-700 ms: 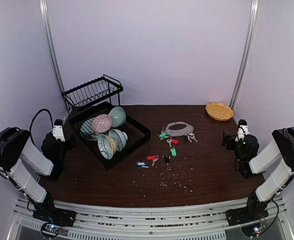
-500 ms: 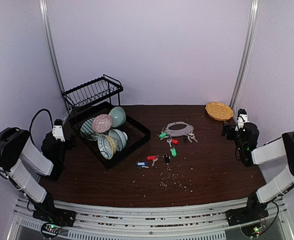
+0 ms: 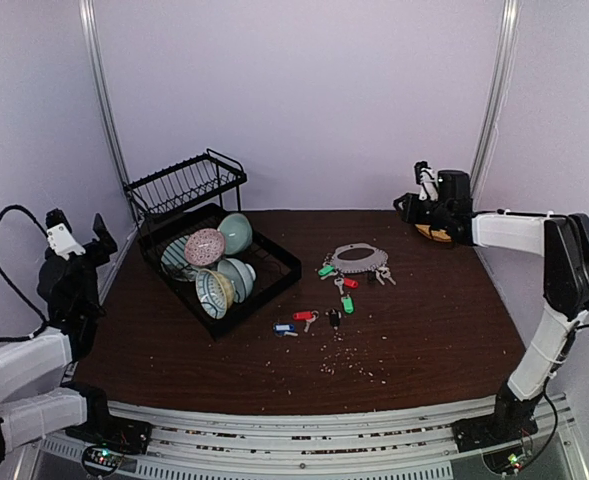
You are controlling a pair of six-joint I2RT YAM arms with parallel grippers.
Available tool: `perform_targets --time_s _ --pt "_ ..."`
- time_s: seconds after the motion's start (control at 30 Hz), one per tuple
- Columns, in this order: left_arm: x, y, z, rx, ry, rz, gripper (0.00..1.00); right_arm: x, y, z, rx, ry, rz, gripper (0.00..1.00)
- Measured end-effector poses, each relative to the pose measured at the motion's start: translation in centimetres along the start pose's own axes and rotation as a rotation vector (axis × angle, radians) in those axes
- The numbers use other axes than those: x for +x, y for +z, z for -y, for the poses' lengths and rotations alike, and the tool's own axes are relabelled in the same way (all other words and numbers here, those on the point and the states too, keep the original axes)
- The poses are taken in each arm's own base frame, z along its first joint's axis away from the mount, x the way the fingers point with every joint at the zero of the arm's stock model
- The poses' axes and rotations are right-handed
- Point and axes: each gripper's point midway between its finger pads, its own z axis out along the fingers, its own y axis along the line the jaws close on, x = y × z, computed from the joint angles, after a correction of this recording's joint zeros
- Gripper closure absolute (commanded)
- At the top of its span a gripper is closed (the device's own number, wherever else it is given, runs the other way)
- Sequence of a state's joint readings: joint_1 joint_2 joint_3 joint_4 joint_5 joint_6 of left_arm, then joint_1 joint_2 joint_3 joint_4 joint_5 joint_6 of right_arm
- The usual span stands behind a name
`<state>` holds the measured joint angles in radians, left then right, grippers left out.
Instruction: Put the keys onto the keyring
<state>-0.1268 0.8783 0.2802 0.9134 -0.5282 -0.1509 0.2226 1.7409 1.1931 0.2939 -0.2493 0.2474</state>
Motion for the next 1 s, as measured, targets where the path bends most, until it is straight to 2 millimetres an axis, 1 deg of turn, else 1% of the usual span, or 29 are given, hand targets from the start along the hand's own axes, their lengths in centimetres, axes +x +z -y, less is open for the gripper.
perform_targets --time_s 0.03,0.1,0.13,0.17,0.23,0.27,0.33,0.43,0.47,0.5,0.53,0.6,0.7,0.77,0.83,0.93,1.0 --pt "-1.0 0.1 0.4 0.016 -0.024 0.010 0.02 0.5 1.1 -1.2 -0.017 -0.012 -0.029 0.90" --pt "-3.2 0.1 2.1 0.083 -0.064 0.013 0.02 1.8 3.9 -3.6 -0.046 -0.030 -0.101 0.99" --pt "-4.4 0.1 3.2 0.128 -0.083 0.014 0.02 2.4 5.2 -4.5 -0.053 -0.039 -0.132 1.00" --pt "-5.5 0.0 4.6 0.176 -0.099 0.014 0.02 3.5 6.7 -5.6 -0.055 -0.044 -0.176 1.00" --pt "-7.4 -0.7 7.7 0.284 -0.123 0.006 0.02 5.5 9.0 -6.7 -0.047 -0.066 -0.242 1.00" --pt "-7.9 -1.2 9.5 0.343 -0.125 -0.009 0.02 6.5 9.8 -6.8 -0.041 -0.072 -0.270 1.00" --pt "-8.1 -2.6 13.2 0.465 -0.114 -0.053 0.02 9.5 11.8 -6.7 -0.011 -0.089 -0.358 1.00" --pt "-7.0 -4.6 18.7 0.630 -0.057 -0.137 0.02 13.6 13.5 -5.9 0.037 -0.114 -0.469 1.00" --pt "-5.9 -5.4 20.5 0.679 -0.024 -0.176 0.02 15.0 13.9 -5.6 0.054 -0.128 -0.509 1.00" --pt "-5.0 -6.0 21.7 0.716 0.003 -0.206 0.02 16.0 14.1 -5.3 0.065 -0.135 -0.535 1.00" --pt "-3.6 -7.0 23.0 0.762 0.037 -0.245 0.02 16.9 14.3 -5.0 0.077 -0.142 -0.555 1.00" --pt "-1.2 -9.1 25.0 0.845 0.096 -0.310 0.02 16.2 14.4 -5.1 0.091 -0.152 -0.553 1.00" --pt "1.6 -11.7 26.9 0.948 0.154 -0.382 0.02 16.0 14.1 -4.8 0.118 -0.164 -0.571 1.00" --pt "2.9 -13.2 28.0 1.010 0.180 -0.416 0.02 16.8 13.7 -4.6 0.128 -0.181 -0.605 1.00" --pt "3.5 -14.3 28.7 1.055 0.199 -0.434 0.02 17.3 13.5 -4.6 0.133 -0.197 -0.621 1.00" --pt "3.7 -15.5 29.5 1.112 0.202 -0.440 0.02 17.8 13.0 -4.7 0.130 -0.226 -0.626 1.00" --pt "3.7 -16.1 29.7 1.140 0.201 -0.447 0.02 18.2 12.3 -5.1 0.122 -0.243 -0.641 1.00"
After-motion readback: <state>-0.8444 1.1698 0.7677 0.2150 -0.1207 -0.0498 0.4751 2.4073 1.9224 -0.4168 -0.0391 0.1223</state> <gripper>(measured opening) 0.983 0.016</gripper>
